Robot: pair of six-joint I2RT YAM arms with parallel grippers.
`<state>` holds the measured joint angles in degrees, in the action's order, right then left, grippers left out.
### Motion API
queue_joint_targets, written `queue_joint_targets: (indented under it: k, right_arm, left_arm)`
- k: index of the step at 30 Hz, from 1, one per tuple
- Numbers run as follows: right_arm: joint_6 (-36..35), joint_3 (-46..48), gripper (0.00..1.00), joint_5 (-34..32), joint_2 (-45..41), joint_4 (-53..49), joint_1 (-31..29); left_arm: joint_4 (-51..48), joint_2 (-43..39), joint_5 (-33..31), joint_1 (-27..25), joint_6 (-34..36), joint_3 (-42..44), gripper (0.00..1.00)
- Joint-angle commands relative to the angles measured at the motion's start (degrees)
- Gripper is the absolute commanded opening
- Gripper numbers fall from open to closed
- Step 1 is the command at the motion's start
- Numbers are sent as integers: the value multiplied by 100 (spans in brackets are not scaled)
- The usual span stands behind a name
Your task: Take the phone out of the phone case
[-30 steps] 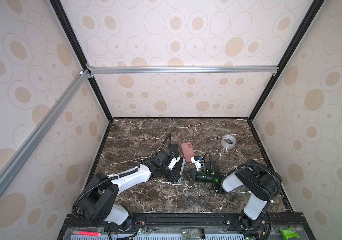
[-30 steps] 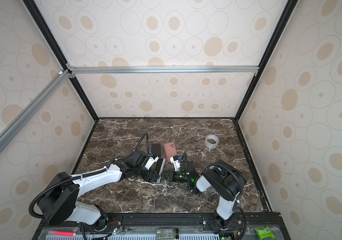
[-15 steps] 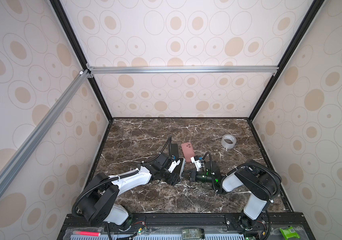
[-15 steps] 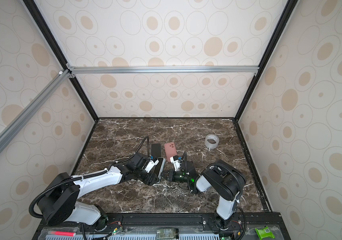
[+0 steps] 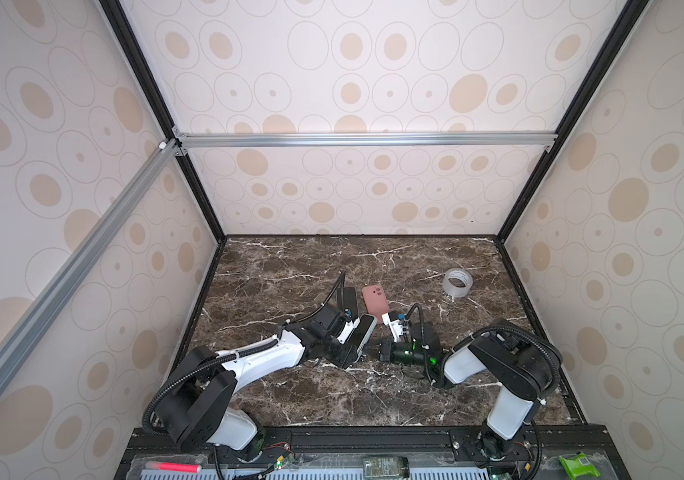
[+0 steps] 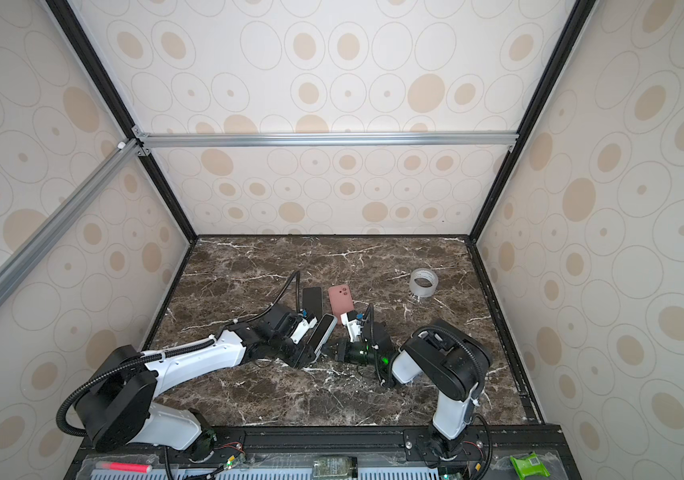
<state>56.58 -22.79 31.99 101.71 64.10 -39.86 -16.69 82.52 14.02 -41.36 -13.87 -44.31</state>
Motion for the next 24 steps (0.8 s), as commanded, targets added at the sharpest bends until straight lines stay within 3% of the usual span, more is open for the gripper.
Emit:
queue_joint_targets:
  k: [1, 17, 24]
  right_arm:
    - [75, 16, 0, 220, 43, 480, -53]
    - [148, -55, 0, 290, 138, 525, -89]
    - [149, -28, 0, 238, 102, 518, -85]
  left_arm:
    - [-208, -64, -587, 3, 134, -248, 55]
    - [-327, 270, -1266, -388, 335, -747, 53]
    - [-77, 163, -717, -484, 151, -661, 57]
